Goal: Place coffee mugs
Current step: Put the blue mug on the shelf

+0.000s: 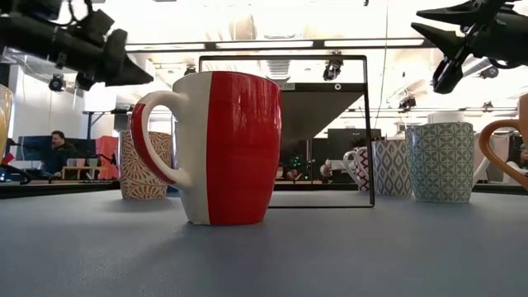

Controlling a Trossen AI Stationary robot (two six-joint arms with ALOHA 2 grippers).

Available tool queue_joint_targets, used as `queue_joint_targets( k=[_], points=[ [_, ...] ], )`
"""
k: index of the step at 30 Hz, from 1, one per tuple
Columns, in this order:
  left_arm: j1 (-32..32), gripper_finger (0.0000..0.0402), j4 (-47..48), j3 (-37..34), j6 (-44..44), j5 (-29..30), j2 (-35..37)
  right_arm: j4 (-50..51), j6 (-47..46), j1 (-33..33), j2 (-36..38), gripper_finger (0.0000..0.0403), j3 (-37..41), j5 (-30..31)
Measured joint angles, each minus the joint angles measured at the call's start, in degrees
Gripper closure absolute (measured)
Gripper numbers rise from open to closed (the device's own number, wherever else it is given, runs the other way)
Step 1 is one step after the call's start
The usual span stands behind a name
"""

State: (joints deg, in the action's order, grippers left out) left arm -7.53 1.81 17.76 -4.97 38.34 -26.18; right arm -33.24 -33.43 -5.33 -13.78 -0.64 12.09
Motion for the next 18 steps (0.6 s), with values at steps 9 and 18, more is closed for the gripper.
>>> queue_joint_targets(
  k=[9, 18],
  points=[
    [-11.1, 0.0363, 13.2, 9.9, 3.0, -9.1, -15.2, 0.0, 0.0, 0.0, 0.0, 0.0342, 0.0, 0.0],
    [-23.1, 0.0363, 13.9, 16.3, 7.0, -18.5, -27.6, 0.0, 0.0, 0.0, 0.0, 0.0342, 0.0, 0.0]
  ],
)
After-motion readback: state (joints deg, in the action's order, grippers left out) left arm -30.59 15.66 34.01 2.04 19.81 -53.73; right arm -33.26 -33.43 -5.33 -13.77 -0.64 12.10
